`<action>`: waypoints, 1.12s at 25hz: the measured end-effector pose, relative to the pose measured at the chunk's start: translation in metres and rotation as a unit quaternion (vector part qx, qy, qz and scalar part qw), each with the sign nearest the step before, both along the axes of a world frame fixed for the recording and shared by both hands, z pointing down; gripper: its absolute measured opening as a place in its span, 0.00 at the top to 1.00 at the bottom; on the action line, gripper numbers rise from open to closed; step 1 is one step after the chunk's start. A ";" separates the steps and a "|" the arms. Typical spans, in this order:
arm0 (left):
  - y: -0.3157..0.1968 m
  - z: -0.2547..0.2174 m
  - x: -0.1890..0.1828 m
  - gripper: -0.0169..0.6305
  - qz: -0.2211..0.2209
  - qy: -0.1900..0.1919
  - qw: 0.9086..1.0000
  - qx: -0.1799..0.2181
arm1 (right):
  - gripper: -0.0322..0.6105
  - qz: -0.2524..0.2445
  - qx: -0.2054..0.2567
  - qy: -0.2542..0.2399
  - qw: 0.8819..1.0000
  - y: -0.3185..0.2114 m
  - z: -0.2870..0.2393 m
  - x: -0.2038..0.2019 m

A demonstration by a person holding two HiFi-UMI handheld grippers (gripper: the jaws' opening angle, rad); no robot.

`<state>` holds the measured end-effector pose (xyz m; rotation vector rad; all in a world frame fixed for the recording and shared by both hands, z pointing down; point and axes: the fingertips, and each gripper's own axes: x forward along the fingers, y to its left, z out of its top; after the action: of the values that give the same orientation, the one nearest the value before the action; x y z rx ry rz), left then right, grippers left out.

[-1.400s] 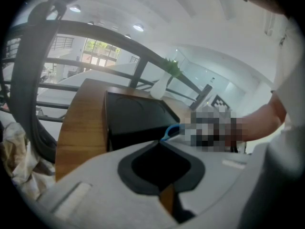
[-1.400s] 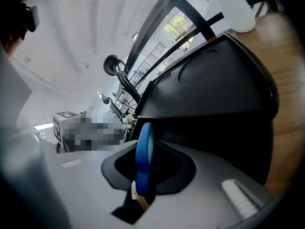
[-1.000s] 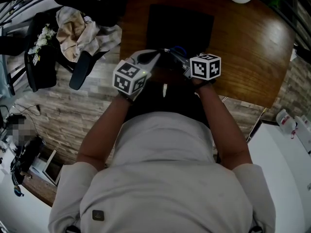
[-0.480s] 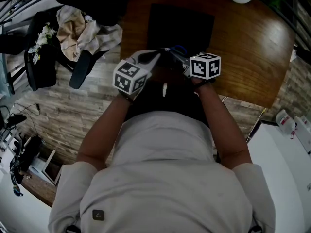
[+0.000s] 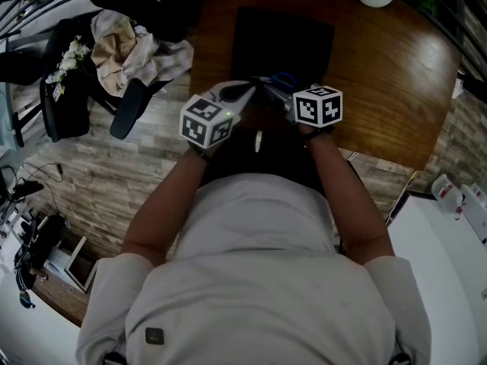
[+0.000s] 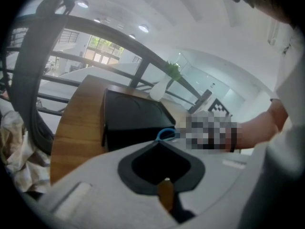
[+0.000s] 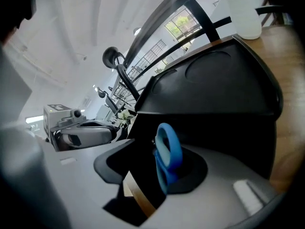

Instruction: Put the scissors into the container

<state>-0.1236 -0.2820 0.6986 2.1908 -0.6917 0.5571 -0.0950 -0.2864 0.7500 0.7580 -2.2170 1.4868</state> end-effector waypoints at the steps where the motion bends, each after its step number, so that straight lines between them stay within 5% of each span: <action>1: 0.000 -0.002 0.001 0.97 0.000 0.001 1.000 0.001 | 0.64 -0.001 0.002 0.004 1.000 0.001 -0.001 0.000; 28: 0.002 -0.029 0.010 0.97 0.008 0.028 1.000 0.003 | 0.54 0.005 0.063 0.087 0.994 -0.005 -0.013 0.030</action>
<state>-0.1133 -0.2800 0.6701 2.2104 -0.6490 0.5005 -0.0652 -0.2917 0.7371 0.9045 -2.1916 1.2429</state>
